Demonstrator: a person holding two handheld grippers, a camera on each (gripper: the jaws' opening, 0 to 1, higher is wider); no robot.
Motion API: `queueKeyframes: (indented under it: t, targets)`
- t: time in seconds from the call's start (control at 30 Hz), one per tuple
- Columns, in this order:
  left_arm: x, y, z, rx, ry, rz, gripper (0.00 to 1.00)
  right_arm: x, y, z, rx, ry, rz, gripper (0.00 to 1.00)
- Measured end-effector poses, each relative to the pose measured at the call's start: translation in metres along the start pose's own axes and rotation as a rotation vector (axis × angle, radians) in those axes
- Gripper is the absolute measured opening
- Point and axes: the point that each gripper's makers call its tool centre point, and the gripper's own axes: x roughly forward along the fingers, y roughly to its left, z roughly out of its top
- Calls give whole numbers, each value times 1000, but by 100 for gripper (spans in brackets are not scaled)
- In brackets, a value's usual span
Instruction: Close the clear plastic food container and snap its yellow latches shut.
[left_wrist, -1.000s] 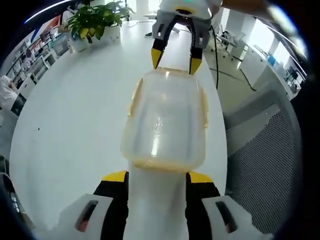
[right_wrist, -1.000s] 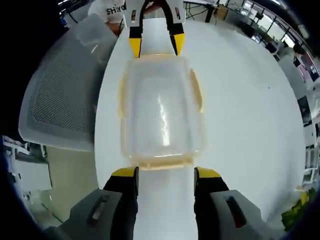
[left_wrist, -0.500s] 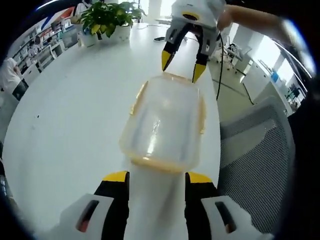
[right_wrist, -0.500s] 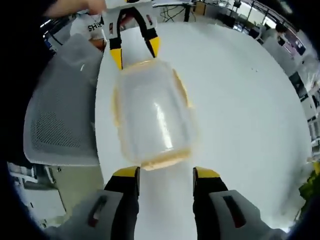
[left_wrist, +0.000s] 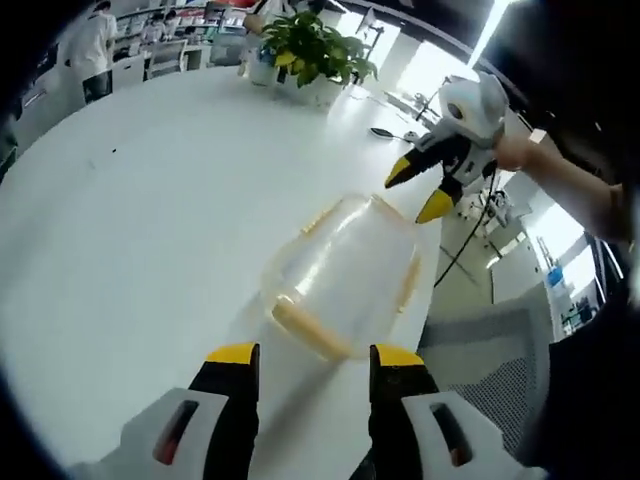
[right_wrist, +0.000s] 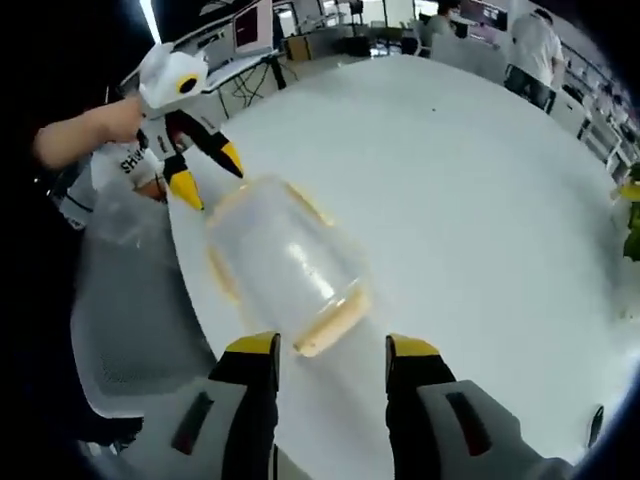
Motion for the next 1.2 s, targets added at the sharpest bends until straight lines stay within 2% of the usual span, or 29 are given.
queueKeyframes:
  t: [0.1, 0.2, 0.27, 0.3, 0.4, 0.43, 0.5, 0.57, 0.73, 0.9, 0.97, 1.03, 1.07, 1.13, 1.2]
  targets:
    - [-2, 1, 2, -55, -16, -8, 37, 4, 5, 5, 30, -16, -8, 42]
    - [-1, -1, 7, -153, -53, -14, 37, 7, 7, 5, 66, -24, -11, 41]
    - [0, -8, 10, -217, -78, -46, 36, 9, 8, 6, 95, -41, -8, 41]
    - [1, -9, 9, -227, -76, -41, 36, 10, 8, 5, 103, -43, -8, 41]
    - [4, -7, 4, -221, -58, -11, 35, 11, 7, 5, 168, -66, -11, 40]
    - [5, -7, 3, -225, -54, -11, 34, 12, 8, 7, 205, -90, 0, 40]
    - [6, -8, 1, -238, -55, -12, 33, 13, 9, 7, 234, -99, 7, 40]
    - [8, -9, 2, -265, -58, -27, 33, 16, 9, 4, 227, -87, 4, 40]
    - [9, -8, 8, -286, -75, -17, 31, 19, 13, 0, 228, -79, 12, 39]
    - [14, -9, 3, -302, -63, -23, 29, 23, 15, -2, 225, -69, 19, 38]
    - [15, -8, 3, -293, -69, -15, 26, 24, 15, -1, 235, -73, 19, 38]
    - [17, -12, 5, -308, -72, -38, 20, 25, 14, -1, 242, -77, 19, 38]
    - [19, -9, 3, -289, -66, -11, 19, 25, 14, -1, 251, -82, 19, 38]
    - [19, -8, 0, -254, -52, -1, 17, 25, 14, -2, 253, -86, 22, 37]
    - [19, -9, 2, -285, -59, -4, 17, 25, 15, -3, 275, -91, 25, 36]
